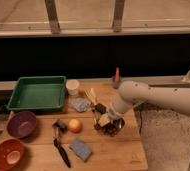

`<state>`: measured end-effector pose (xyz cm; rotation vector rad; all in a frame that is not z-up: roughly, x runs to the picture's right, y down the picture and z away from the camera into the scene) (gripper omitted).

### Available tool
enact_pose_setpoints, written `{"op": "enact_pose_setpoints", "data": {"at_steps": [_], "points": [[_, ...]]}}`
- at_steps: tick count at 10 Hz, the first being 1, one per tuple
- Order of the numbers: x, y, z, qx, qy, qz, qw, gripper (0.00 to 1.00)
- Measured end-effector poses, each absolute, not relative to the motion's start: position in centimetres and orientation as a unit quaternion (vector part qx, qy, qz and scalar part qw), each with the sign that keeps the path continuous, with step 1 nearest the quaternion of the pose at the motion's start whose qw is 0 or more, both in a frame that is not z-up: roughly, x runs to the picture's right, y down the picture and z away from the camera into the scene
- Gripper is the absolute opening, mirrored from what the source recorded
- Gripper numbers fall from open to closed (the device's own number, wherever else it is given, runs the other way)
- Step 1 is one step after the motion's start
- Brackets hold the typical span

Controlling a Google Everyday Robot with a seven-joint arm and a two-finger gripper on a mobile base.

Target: Place grapes in table surface

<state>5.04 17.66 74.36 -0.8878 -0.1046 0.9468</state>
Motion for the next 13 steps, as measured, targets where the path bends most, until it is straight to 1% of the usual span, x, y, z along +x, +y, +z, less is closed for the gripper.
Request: {"op": "enact_pose_setpoints", "data": {"at_steps": [2, 3, 5, 6, 7, 10, 11, 12, 13], "points": [[4.5, 19.6, 74.2, -0.431, -0.044, 0.437, 0.788, 0.42], [4.4, 20.2, 74.1, -0.436, -0.043, 0.437, 0.785, 0.50], [4.3, 21.4, 74.6, -0.449, -0.040, 0.440, 0.777, 0.72], [4.2, 21.5, 74.6, -0.452, -0.041, 0.439, 0.776, 0.78], [4.1, 21.7, 74.6, -0.454, -0.041, 0.438, 0.775, 0.80], [4.4, 21.3, 74.4, -0.451, -0.042, 0.439, 0.776, 0.80], [4.9, 20.7, 73.9, -0.438, -0.048, 0.447, 0.778, 0.80], [5.5, 19.7, 73.1, -0.411, -0.058, 0.462, 0.784, 0.80], [5.8, 19.4, 72.8, -0.401, -0.061, 0.468, 0.785, 0.80]]}}
